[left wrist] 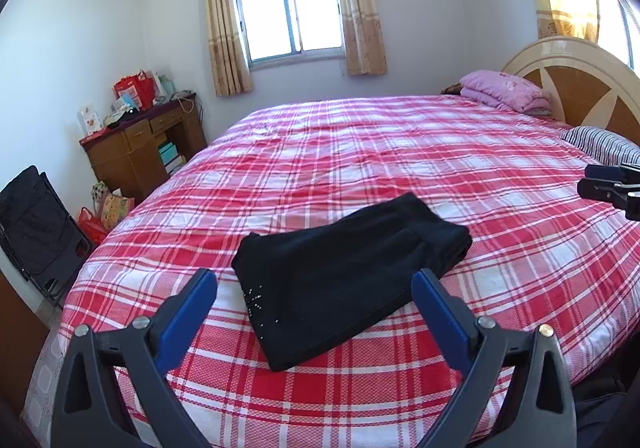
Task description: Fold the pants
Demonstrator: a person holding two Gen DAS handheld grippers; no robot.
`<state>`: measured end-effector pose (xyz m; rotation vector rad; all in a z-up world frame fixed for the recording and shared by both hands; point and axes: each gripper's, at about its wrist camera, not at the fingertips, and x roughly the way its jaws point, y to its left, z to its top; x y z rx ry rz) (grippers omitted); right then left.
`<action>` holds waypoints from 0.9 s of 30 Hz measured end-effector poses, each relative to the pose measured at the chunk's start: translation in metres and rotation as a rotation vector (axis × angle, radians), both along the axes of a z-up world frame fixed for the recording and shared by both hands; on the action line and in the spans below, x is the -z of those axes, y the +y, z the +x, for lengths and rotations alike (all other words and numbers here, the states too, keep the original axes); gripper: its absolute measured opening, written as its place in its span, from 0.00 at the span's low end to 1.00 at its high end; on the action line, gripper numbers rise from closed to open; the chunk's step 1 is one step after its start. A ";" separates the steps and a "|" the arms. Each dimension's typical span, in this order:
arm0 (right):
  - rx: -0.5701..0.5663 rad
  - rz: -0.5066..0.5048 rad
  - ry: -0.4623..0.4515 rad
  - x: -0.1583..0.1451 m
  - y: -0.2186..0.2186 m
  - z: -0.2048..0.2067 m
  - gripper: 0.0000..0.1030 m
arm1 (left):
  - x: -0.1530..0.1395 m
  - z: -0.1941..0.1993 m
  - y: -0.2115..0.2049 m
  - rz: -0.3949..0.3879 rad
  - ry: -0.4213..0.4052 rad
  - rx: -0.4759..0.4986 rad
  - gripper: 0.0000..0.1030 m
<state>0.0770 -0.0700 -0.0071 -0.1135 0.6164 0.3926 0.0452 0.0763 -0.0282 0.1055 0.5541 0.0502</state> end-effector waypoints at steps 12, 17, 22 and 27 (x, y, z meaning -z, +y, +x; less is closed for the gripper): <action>0.015 0.003 -0.038 -0.009 -0.010 -0.014 0.64 | -0.004 -0.007 -0.004 -0.010 -0.024 0.018 0.99; 0.030 0.020 -0.045 -0.013 -0.016 -0.015 0.64 | -0.009 -0.010 -0.005 -0.014 -0.044 0.017 1.00; 0.022 0.023 -0.072 -0.019 -0.015 -0.022 0.64 | -0.011 -0.011 -0.006 -0.010 -0.050 0.018 1.00; 0.013 0.026 -0.090 -0.022 -0.013 -0.027 0.65 | -0.012 -0.012 -0.007 -0.003 -0.052 0.017 1.00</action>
